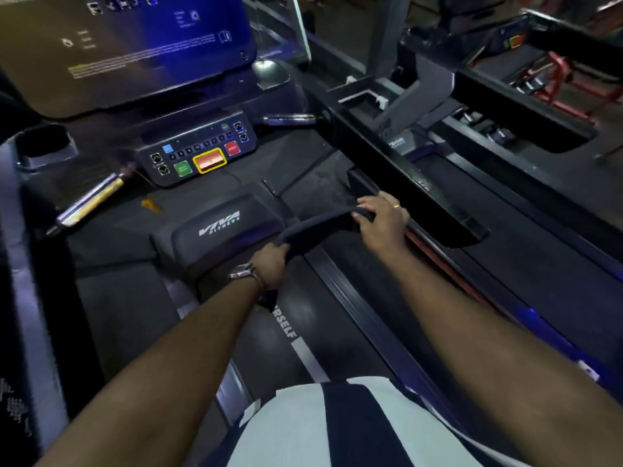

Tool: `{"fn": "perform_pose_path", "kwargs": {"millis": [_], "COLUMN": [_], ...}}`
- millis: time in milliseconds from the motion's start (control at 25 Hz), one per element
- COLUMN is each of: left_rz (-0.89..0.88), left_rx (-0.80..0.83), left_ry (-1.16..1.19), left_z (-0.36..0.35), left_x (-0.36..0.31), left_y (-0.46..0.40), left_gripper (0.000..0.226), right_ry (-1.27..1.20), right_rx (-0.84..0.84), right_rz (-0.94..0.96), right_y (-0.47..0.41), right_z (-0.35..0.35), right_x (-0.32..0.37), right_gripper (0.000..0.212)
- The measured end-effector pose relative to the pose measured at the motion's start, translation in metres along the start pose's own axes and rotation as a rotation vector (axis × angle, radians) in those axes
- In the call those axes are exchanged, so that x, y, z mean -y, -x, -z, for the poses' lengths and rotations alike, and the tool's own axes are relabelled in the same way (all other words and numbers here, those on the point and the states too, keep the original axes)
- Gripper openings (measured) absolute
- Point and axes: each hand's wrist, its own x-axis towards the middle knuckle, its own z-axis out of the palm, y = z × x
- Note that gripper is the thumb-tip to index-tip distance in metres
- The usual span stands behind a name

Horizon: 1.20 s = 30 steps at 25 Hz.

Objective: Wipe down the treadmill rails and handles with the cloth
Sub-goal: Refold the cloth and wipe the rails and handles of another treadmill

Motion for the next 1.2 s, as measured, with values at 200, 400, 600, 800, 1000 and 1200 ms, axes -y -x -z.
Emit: {"fn": "perform_pose_path", "kwargs": {"millis": [200, 400, 600, 800, 1000, 1200], "left_rz": [0.355, 0.133, -0.145, -0.446, -0.660, -0.703], "left_rx": [0.028, 0.088, 0.314, 0.495, 0.015, -0.177], "left_ry": [0.982, 1.361, 1.122, 1.054, 0.590, 0.001], "left_z": [0.026, 0.025, 0.054, 0.065, 0.048, 0.033], "left_x": [-0.065, -0.097, -0.181, -0.287, -0.324, -0.304], "left_y": [-0.026, -0.048, -0.092, -0.152, -0.231, -0.262], "left_gripper": [0.046, 0.031, 0.038, 0.042, 0.024, 0.038], "right_ry": [-0.117, -0.022, 0.461, 0.777, 0.751, 0.608], "right_rx": [-0.085, 0.031, -0.325, -0.280, 0.106, 0.266], "right_rz": [0.161, 0.201, 0.053, -0.179, -0.561, -0.317], "right_y": [0.074, 0.102, 0.057, 0.008, -0.031, -0.061], "right_z": [-0.012, -0.007, 0.067, 0.103, 0.096, 0.113], "right_x": [-0.003, -0.011, -0.040, -0.081, -0.134, -0.159], "right_gripper": [0.018, 0.019, 0.066, 0.077, 0.080, 0.070]}}
